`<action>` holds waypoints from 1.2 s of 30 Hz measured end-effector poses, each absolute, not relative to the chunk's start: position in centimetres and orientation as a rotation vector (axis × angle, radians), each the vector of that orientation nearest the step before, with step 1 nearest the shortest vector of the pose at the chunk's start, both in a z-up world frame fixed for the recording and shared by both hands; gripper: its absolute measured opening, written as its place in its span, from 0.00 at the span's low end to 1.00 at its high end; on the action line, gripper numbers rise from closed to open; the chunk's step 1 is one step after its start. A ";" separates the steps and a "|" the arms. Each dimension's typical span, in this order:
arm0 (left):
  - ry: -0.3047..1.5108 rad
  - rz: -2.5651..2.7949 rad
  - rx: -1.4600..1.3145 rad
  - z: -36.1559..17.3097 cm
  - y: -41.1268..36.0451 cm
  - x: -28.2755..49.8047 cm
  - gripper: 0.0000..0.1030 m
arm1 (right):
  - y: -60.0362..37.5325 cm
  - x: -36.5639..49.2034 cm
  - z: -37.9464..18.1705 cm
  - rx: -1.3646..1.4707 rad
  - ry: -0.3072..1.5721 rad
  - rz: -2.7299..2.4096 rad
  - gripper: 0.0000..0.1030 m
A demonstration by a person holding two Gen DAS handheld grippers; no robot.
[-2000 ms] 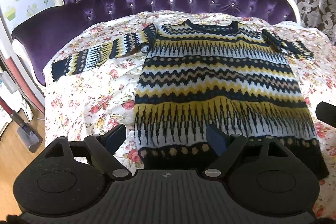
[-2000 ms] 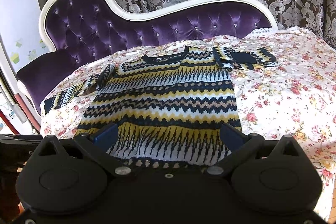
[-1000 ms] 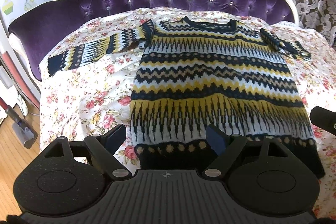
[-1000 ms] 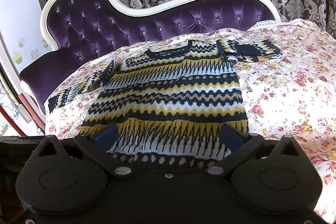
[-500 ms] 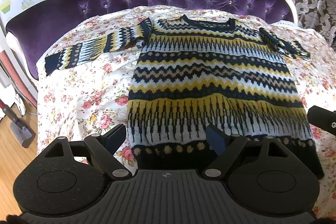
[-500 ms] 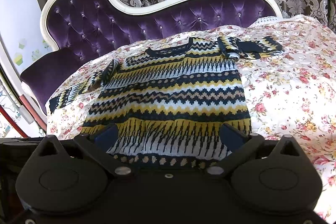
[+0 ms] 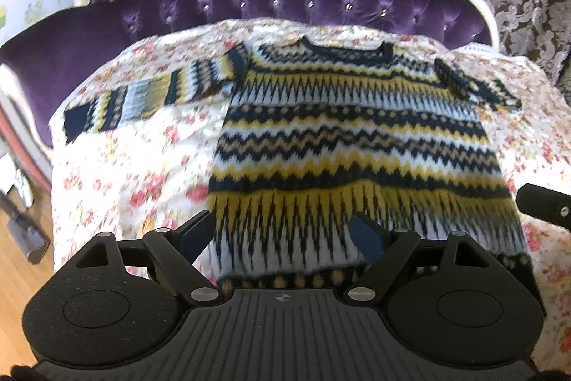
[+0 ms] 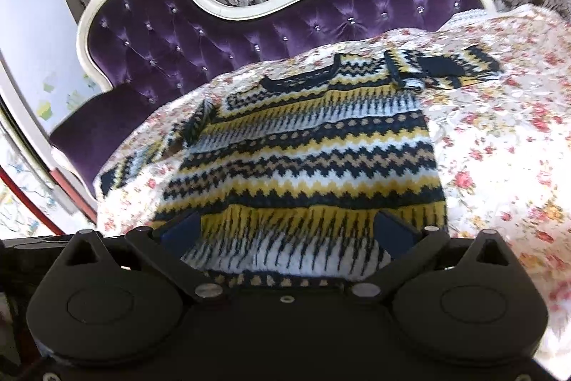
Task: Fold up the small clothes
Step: 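Grasp a sweater sleeve cuff with the right gripper and fold it across the body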
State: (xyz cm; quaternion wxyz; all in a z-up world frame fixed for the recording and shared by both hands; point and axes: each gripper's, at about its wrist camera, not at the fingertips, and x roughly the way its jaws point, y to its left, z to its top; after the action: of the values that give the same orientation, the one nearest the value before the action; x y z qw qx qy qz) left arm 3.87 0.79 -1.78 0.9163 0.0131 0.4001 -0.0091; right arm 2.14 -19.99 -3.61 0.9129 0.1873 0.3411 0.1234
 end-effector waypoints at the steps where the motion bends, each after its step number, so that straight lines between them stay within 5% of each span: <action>1: 0.816 -0.032 0.025 -1.5 0.8 4.5 0.80 | -20.4 2.7 -3.5 0.404 0.704 0.268 1.00; 11: 0.741 -0.163 -0.036 -0.3 0.2 12.6 0.80 | -26.9 12.4 -2.5 0.426 0.689 0.195 1.00; 20: 0.785 -0.119 0.013 -4.3 -0.6 19.8 0.80 | -33.7 24.5 -7.4 0.333 0.762 -0.022 1.00; 32: 0.805 -0.069 0.023 -10.4 0.2 22.5 0.89 | -31.5 29.8 -11.9 0.013 0.787 -0.059 0.81; 33: 0.800 -0.071 0.025 -10.4 0.2 22.5 0.90 | -31.7 29.7 -11.9 0.016 0.778 -0.039 0.72; 36: 0.797 -0.065 0.018 -10.6 0.1 22.5 0.93 | -32.7 29.8 -11.1 0.070 0.784 -0.017 0.13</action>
State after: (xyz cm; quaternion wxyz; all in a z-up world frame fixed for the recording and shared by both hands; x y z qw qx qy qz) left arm 22.51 0.15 -10.59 0.9211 0.0089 0.3880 -0.0316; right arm 29.78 -32.73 -11.11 0.9236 0.0340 0.3819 -0.0084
